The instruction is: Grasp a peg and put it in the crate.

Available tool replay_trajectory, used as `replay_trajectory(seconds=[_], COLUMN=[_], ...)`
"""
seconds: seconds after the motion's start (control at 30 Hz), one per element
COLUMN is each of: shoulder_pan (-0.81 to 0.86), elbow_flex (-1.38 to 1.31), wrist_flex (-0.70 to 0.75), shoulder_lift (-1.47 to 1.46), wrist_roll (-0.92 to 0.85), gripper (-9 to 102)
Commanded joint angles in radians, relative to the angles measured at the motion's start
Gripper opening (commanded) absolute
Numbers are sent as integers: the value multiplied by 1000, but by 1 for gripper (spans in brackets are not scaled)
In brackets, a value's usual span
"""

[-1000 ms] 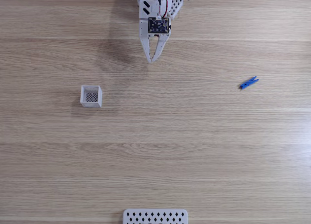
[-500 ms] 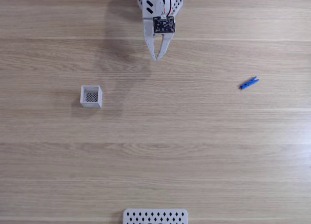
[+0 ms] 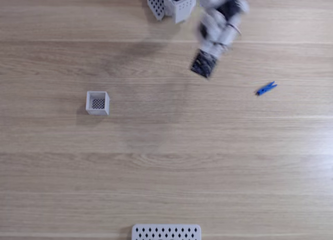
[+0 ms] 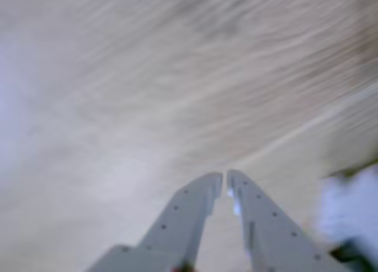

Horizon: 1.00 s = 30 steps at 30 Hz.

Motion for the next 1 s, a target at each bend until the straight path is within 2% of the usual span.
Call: replay_trajectory(seconds=[0.0,0.07,0.13,0.33,0.47,0.6,0.83,0.97], shoulder_pan=[-121,-164,-201,-259,-261,-247,-219,-218], elbow_flex=[-793,-876,-879,-678,-548,-479,-428,-400], wrist_flex=[-25,-67,-124,-313,-443,-476,-477,-477], shoulder_lift=[-186,-267,-316,-324,-299,-301,-301,-304], wrist_roll=[373,454,451,273,255,253,256,256], gripper=[0,0,0,0,0,3,20,22])
